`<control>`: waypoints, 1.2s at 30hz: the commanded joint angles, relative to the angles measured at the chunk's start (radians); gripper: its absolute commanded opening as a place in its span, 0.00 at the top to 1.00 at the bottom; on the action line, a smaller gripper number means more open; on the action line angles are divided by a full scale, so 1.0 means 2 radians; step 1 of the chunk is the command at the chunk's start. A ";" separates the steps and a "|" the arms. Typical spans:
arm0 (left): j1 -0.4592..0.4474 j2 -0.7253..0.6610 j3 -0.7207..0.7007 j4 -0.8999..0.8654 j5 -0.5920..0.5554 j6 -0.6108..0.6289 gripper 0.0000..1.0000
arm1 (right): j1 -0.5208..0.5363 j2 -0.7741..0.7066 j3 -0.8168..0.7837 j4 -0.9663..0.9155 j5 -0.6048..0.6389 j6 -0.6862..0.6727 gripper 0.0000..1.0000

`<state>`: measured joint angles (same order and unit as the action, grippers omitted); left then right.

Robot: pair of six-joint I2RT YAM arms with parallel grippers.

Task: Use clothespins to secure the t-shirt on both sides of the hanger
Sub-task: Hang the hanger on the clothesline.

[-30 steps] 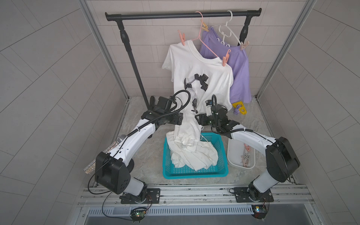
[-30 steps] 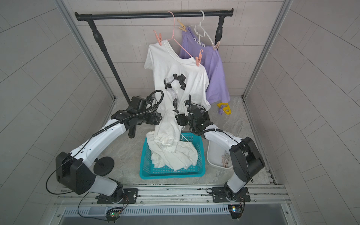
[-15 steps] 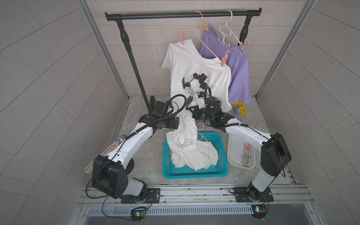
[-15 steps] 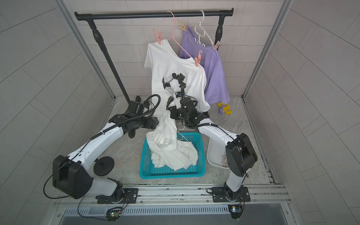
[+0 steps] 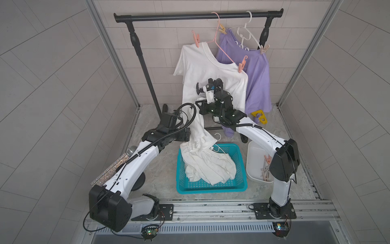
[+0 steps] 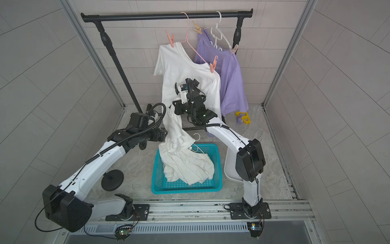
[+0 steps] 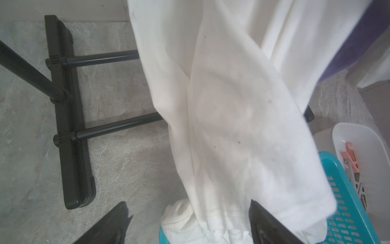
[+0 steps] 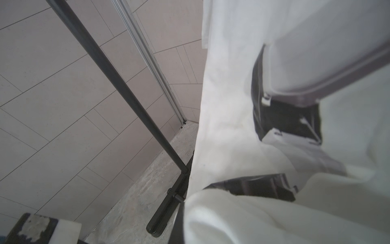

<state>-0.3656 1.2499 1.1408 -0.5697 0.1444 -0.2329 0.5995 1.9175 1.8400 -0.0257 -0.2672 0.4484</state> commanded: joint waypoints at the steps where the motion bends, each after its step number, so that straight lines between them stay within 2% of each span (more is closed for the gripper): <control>1: 0.003 -0.016 -0.015 0.010 -0.012 -0.013 0.07 | -0.004 0.022 0.065 -0.004 0.032 -0.014 1.00; 10: 0.004 -0.022 -0.035 0.016 -0.014 -0.011 0.07 | -0.016 0.100 0.207 -0.006 0.110 -0.024 1.00; 16: 0.005 -0.022 -0.039 0.020 -0.013 -0.013 0.07 | -0.031 0.147 0.274 -0.012 0.157 -0.016 1.00; 22: 0.005 -0.028 -0.047 0.027 -0.009 -0.014 0.07 | -0.036 0.159 0.277 -0.052 0.132 -0.011 1.00; 27: 0.005 -0.029 -0.045 0.024 0.004 -0.014 0.07 | -0.035 0.160 0.225 -0.081 0.091 -0.002 0.69; 31: 0.005 -0.038 -0.052 0.027 0.013 -0.012 0.07 | -0.035 0.154 0.187 -0.093 0.070 -0.006 0.53; 36: 0.005 -0.048 -0.061 0.028 0.019 -0.008 0.07 | -0.034 0.146 0.174 -0.155 0.051 -0.024 0.25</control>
<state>-0.3603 1.1782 1.0332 -0.5259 0.1669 -0.2543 0.5259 2.2349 2.1769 -0.2653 -0.1265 0.4309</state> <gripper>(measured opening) 0.931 0.726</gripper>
